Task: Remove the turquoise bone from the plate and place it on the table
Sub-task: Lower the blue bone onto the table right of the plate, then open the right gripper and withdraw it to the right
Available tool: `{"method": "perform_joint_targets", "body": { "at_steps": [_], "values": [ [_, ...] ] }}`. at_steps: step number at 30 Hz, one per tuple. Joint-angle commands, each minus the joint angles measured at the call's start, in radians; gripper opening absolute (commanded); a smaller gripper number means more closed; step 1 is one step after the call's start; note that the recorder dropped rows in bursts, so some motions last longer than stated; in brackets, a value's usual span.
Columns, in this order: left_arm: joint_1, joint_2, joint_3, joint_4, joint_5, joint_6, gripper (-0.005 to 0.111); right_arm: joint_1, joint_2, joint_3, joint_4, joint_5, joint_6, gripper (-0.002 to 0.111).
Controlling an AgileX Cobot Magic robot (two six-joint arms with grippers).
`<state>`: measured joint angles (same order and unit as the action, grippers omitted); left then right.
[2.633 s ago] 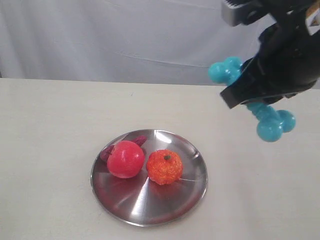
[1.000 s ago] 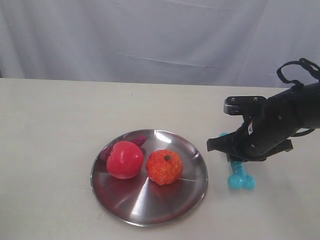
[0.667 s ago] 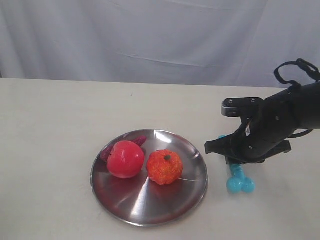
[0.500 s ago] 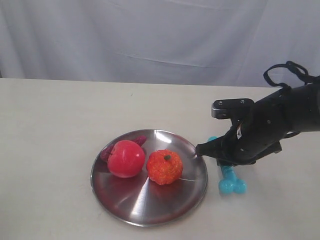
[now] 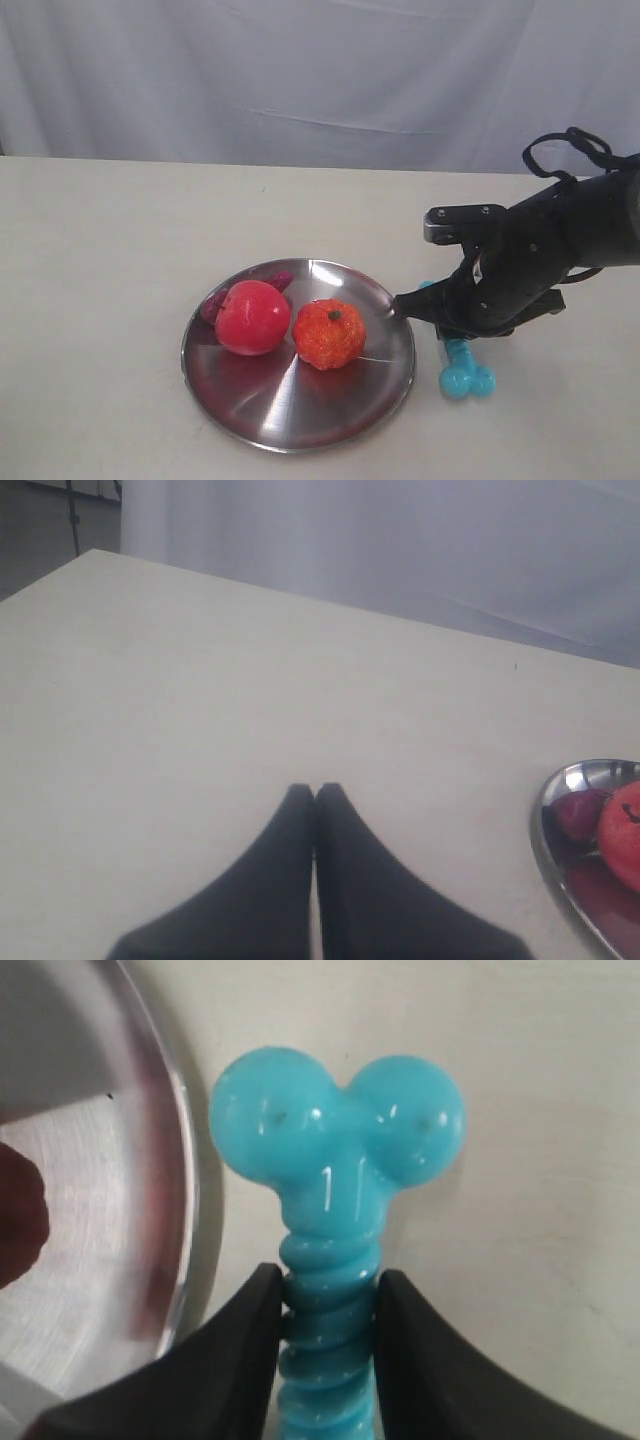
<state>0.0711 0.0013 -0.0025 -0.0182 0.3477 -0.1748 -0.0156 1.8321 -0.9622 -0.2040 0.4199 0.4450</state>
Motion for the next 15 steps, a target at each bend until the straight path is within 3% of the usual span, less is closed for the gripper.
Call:
{"method": "perform_joint_targets", "body": {
  "at_steps": [1,15],
  "values": [
    [-0.005,-0.001,0.003,-0.003,-0.005,-0.002,0.000,-0.002,0.026,-0.007,-0.016,-0.035,0.004,0.000],
    [-0.005,-0.001,0.003,-0.003,-0.005,-0.002,0.000,-0.002,0.046,-0.013,-0.031,-0.060,0.004,0.000]
  ]
}}
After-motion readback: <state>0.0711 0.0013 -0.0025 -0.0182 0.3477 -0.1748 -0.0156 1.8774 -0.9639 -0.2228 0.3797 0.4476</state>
